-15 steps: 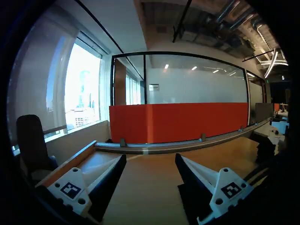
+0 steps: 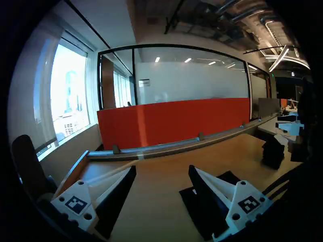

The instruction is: Fold towel

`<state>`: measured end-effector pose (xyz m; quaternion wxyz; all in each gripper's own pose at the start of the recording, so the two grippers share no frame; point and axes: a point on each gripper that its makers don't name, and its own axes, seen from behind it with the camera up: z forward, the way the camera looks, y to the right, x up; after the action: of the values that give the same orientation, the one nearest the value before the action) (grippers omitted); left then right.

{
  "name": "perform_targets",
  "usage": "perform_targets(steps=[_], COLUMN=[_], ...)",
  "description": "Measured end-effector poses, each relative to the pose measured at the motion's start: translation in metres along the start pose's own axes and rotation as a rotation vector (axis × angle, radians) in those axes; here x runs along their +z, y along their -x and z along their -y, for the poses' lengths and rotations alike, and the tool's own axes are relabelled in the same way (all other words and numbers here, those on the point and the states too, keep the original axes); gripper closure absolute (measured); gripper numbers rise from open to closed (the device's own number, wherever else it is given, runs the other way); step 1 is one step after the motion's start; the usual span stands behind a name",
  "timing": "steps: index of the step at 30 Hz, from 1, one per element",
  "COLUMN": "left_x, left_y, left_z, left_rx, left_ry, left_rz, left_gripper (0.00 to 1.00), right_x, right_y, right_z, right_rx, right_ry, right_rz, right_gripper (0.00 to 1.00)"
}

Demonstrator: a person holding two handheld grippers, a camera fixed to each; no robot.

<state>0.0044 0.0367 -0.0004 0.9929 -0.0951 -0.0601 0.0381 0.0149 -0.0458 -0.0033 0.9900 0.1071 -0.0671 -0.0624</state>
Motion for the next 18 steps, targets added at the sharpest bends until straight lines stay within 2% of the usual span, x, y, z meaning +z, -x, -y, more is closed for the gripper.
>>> perform_targets(steps=[9, 12, 18], left_x=[-0.002, -0.002, -0.004], left_y=[0.011, 0.019, 0.045], left_z=[-0.036, -0.044, -0.068], left_rx=[0.018, 0.044, 0.097], left_ry=[0.164, 0.2, 0.297], left_rz=[0.079, 0.112, 0.182], left_gripper=[0.04, 0.04, 0.03], right_x=[-0.004, -0.005, -0.008], right_y=[0.017, 0.024, 0.047], right_z=[0.033, 0.041, 0.059], right_rx=[-0.052, -0.065, -0.09], right_ry=[-0.159, -0.195, -0.292], right_rz=[0.113, 0.142, 0.219], right_gripper=[0.0, 0.0, 0.0])
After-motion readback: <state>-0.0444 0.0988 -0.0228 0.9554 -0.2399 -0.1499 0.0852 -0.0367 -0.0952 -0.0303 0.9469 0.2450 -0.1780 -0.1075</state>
